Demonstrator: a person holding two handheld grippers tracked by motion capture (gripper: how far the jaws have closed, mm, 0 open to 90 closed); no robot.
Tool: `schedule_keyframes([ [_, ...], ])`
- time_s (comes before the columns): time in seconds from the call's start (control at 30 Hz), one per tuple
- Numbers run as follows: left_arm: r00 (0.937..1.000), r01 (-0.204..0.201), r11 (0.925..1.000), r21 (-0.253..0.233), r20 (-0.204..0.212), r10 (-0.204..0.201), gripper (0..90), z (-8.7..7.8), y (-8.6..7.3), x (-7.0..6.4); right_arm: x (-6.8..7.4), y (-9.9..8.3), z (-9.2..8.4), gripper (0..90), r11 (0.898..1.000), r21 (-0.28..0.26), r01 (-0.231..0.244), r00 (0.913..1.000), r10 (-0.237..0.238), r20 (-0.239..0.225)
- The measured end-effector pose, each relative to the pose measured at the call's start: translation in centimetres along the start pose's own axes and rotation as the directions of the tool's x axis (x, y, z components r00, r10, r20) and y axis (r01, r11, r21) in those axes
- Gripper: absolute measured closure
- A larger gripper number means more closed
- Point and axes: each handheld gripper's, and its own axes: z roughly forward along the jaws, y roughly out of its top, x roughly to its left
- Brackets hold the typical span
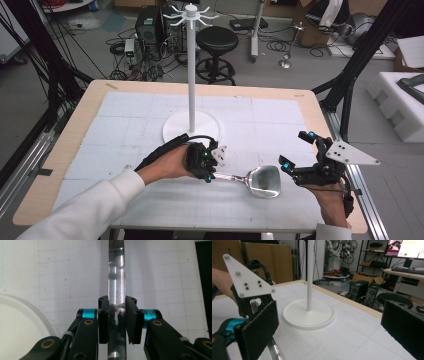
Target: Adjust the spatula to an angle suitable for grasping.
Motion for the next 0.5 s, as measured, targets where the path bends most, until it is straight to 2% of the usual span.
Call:
schedule_keyframes([
  [0.17,0.9998,-0.012,0.9999,0.005,0.014,0.012,74.8,1.1,0.2,0.0,-0.1,0.0,-0.1,0.3,1.0,0.0,-0.003,1.0,0.003,0.0],
  [0.43,0.9997,-0.007,0.9998,0.018,0.025,0.007,74.8,2.8,0.0,-0.1,-0.1,0.0,-0.1,0.3,1.0,-0.003,0.002,1.0,-0.002,0.001],
  [0.5,0.9996,-0.002,1.0,0.003,0.029,0.002,74.8,2.9,0.1,-0.1,-0.1,0.0,-0.1,0.3,1.0,-0.001,-0.003,1.0,0.003,0.0],
])
